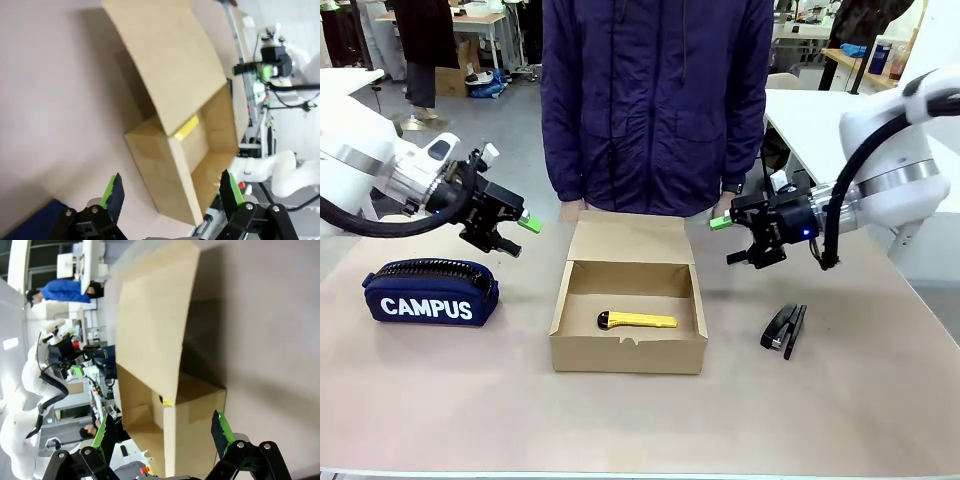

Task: Pack the item into the box.
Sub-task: Close the Mailer Box.

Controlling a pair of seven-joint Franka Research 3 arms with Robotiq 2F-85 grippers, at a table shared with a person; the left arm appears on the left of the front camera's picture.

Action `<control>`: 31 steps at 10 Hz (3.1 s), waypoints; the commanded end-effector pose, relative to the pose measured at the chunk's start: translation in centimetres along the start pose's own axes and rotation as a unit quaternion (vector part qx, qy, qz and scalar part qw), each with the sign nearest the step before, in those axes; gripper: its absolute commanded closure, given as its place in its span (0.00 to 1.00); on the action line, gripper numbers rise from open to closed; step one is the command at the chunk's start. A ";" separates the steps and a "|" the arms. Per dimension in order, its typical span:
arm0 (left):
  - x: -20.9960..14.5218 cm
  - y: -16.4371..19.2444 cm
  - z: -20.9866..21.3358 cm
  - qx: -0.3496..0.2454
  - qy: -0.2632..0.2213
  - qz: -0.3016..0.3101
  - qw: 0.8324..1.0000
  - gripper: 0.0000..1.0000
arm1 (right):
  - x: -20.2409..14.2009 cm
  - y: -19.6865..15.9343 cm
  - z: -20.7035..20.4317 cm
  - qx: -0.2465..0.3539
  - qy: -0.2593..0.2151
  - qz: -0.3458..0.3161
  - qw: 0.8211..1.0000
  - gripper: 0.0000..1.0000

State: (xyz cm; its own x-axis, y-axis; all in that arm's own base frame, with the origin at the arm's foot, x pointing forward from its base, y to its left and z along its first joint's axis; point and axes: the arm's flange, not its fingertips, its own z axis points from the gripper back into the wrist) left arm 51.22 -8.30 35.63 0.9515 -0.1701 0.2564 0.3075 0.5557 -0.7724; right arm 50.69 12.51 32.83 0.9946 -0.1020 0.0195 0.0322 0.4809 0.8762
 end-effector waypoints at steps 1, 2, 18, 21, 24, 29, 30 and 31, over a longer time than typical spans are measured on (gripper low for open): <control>1.2 0.3 -1.4 -0.001 -0.022 0.020 1.000 0.00 | 0.7 0.8 -0.3 -0.012 -0.009 -0.010 1.000 0.00; 1.1 0.5 -1.0 -0.001 -0.012 0.045 0.999 0.00 | 0.5 1.0 1.5 -0.009 -0.009 0.005 1.000 0.00; 5.6 5.4 -9.5 -0.204 0.034 0.042 0.977 0.00 | 6.9 -3.0 -8.0 0.128 0.046 -0.058 0.989 0.00; 5.9 5.8 -10.5 -0.246 0.025 0.038 0.968 0.00 | 7.0 -3.4 -8.8 0.144 0.064 -0.070 0.985 0.00; 6.0 5.9 -10.6 -0.262 0.022 0.037 0.964 0.02 | 6.9 -3.5 -8.8 0.150 0.066 -0.067 0.984 0.00; 6.0 6.2 -10.6 -0.255 0.022 0.036 0.966 0.45 | 6.7 -3.6 -8.9 0.147 0.068 -0.066 0.985 0.28; 6.0 6.2 -10.6 -0.255 0.023 0.034 0.966 0.54 | 6.7 -3.6 -8.8 0.147 0.066 -0.062 0.985 0.40; 6.0 6.3 -10.6 -0.255 0.029 0.029 0.966 0.65 | 6.6 -3.6 -8.8 0.147 0.063 -0.054 0.986 0.38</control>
State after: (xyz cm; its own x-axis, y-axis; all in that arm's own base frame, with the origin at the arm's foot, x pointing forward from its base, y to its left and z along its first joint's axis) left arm 58.67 -14.63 26.26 0.9695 -0.1953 0.1484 0.1739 0.1208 -0.9773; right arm 57.76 17.58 25.46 0.9898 -0.0083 -0.1425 0.1409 0.2162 0.9661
